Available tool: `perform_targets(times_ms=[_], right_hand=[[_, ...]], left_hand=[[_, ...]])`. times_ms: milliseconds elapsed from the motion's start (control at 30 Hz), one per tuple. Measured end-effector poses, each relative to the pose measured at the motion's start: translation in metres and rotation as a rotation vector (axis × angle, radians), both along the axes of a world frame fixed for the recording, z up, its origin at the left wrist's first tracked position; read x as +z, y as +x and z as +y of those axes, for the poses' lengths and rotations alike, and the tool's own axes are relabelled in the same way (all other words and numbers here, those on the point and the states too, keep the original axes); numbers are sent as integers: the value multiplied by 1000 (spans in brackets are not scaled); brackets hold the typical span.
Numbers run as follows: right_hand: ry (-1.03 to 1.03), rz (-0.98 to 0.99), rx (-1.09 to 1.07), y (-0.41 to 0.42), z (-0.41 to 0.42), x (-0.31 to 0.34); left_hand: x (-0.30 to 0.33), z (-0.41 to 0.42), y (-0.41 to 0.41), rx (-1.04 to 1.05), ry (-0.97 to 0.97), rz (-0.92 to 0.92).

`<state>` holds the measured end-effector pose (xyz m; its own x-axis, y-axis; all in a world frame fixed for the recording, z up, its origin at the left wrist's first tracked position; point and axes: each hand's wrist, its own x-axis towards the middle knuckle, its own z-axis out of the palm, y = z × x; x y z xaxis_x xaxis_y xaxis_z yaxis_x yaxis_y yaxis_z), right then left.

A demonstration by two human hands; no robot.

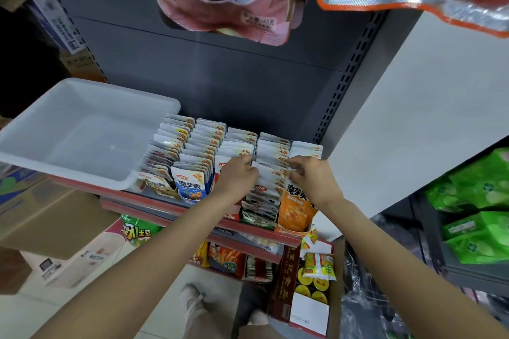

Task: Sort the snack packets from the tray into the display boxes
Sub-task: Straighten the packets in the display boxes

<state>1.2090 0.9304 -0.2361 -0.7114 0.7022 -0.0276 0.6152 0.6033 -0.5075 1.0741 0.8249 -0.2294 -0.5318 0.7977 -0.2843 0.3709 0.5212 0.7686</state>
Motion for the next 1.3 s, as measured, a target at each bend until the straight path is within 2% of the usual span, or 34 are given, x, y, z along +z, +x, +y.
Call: perform_targets(times_ms=[300,400,633,833,1000,1133,1300], right_hand=[[-24,94,-19,-5,-4,-3],[68,146,-21,3,-4,-7],[97,38,81,4,-8,-9],[158,-94,144,3,-17,-11],[126,-76,178,4,-19,-5],[20,-6,80,0,-13,-4],[157,-160,112,-11,-12,-1]], left_hand=[[-5,-4,-4,5,-1,-21],[-7,-9,-5,-37,13,9],[-9,-16,-5,-50,29,53],[-10,-20,-9,-157,42,218],[-8,-29,-7,-251,94,328],[-4,-34,-4,-369,136,369],[-7,-33,-8,-447,118,405]])
